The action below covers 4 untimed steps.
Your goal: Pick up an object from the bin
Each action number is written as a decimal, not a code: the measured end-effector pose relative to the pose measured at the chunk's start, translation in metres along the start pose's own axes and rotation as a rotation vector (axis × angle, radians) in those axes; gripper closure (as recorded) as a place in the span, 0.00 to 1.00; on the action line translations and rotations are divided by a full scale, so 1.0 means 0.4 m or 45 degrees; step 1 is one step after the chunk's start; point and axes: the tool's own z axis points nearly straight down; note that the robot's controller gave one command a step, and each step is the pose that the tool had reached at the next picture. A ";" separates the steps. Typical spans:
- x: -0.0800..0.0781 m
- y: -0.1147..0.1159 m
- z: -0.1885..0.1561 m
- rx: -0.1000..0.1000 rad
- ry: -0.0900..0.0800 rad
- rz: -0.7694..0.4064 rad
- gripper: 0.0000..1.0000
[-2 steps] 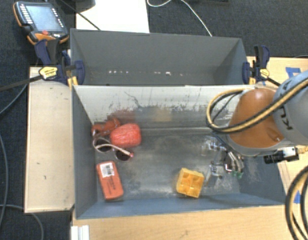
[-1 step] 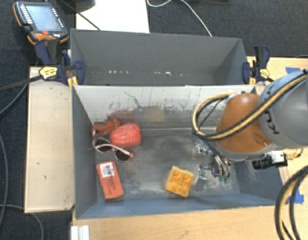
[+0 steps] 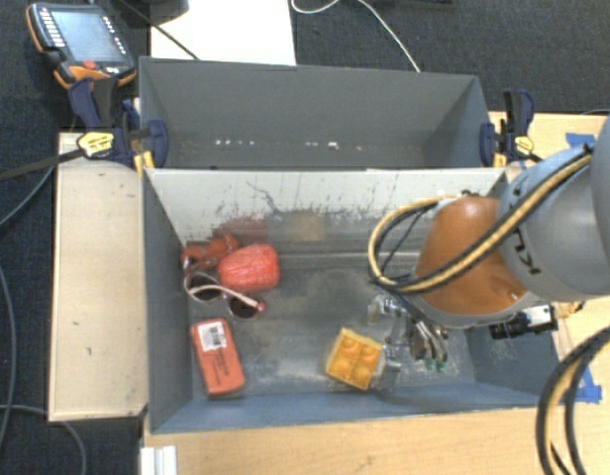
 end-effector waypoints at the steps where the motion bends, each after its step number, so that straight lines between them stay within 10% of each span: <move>1: -0.029 0.025 0.008 -0.002 -0.005 0.278 0.00; 2: 0.001 0.076 0.009 0.000 0.001 -0.029 0.00; 3: 0.020 0.106 0.008 -0.001 -0.001 0.296 1.00; 4: 0.020 0.106 0.009 -0.001 -0.001 0.295 0.00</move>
Offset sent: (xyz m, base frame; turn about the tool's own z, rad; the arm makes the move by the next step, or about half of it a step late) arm 0.0038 0.0306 -0.0036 -0.0222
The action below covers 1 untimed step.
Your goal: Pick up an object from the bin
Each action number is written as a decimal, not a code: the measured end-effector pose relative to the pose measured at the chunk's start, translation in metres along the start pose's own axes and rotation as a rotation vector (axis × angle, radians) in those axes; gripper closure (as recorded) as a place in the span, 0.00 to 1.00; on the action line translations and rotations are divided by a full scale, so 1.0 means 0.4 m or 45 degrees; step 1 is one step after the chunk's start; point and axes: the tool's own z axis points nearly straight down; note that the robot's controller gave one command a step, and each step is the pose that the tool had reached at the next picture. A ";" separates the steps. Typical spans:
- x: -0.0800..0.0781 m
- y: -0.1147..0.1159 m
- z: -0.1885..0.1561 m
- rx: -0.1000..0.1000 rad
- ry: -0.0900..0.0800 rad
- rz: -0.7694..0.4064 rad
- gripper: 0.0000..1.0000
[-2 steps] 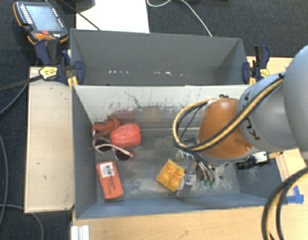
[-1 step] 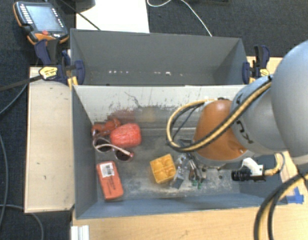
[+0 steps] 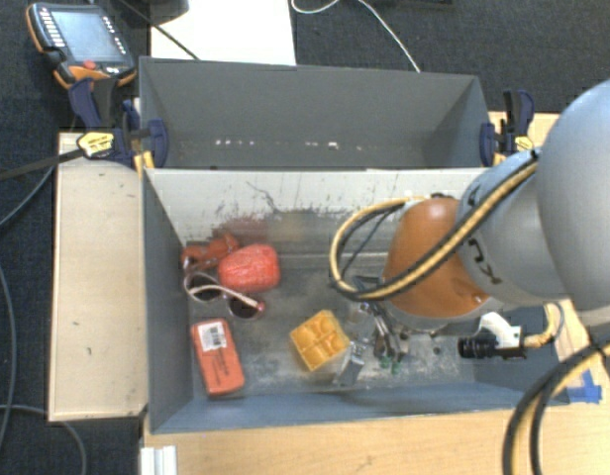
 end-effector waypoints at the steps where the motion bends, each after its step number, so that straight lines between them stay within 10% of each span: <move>1: 0.000 0.000 0.000 0.000 0.000 -0.001 0.00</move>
Offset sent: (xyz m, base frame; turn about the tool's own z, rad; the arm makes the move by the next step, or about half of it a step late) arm 0.0241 0.0629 0.0033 0.3883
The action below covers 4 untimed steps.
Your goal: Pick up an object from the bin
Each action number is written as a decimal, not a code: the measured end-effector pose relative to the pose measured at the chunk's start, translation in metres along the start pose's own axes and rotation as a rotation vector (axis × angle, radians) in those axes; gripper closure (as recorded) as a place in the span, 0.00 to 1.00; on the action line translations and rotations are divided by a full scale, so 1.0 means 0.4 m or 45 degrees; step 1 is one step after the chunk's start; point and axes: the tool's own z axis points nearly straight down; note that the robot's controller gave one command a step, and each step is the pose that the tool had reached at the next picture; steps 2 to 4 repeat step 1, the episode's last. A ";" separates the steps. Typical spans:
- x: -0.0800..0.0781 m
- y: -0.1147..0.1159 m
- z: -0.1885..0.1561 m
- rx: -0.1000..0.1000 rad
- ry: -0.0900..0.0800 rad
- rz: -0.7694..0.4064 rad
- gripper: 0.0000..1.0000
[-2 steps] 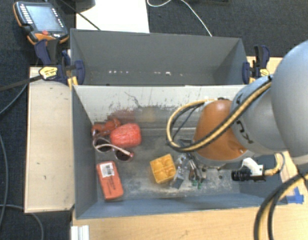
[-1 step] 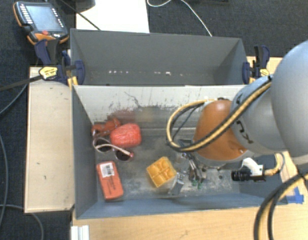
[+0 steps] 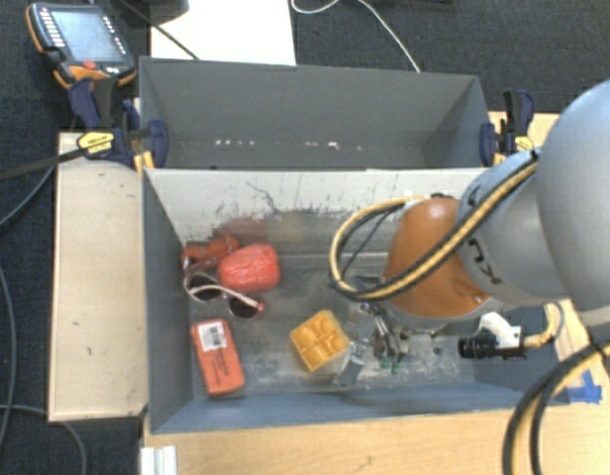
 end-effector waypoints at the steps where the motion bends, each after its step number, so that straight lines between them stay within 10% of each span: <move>1: 0.004 0.170 -0.008 -0.005 -0.003 0.480 0.00; 4: 0.004 0.170 -0.008 -0.005 -0.003 0.480 0.00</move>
Offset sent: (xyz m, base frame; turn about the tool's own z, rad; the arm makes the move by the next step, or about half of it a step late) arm -0.0008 0.0447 0.0016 0.1099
